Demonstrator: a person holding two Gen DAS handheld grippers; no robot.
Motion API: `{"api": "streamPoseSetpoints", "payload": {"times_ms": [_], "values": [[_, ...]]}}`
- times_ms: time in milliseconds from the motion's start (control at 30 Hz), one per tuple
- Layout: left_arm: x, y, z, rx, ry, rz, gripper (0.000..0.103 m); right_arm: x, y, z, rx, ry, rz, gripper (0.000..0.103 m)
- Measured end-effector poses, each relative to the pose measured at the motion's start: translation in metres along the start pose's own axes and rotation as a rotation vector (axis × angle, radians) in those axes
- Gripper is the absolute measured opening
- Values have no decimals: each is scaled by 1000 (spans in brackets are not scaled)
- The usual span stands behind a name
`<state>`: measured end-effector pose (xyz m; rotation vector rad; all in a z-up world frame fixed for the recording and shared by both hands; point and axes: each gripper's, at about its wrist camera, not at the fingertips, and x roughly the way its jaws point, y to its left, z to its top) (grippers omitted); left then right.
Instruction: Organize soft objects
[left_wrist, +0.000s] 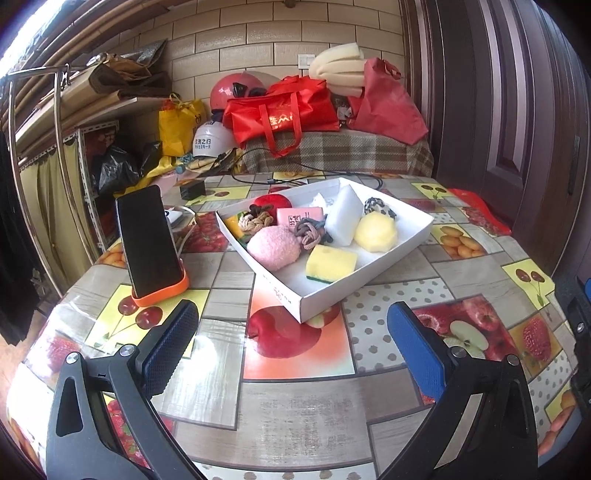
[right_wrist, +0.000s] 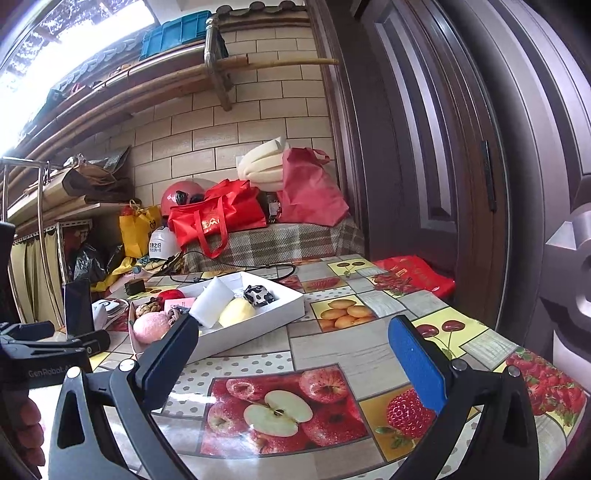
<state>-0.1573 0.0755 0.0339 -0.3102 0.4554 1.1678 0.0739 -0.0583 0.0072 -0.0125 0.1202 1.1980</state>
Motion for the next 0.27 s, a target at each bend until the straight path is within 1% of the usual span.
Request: {"api": "streamPoseSetpoints", "payload": {"times_ms": [167, 267], "values": [[6, -3, -2, 8, 22, -19, 103, 1, -5, 0, 29, 12, 8, 103], [8, -5, -2, 16, 21, -16, 103, 2, -6, 0, 39, 20, 12, 103]]}}
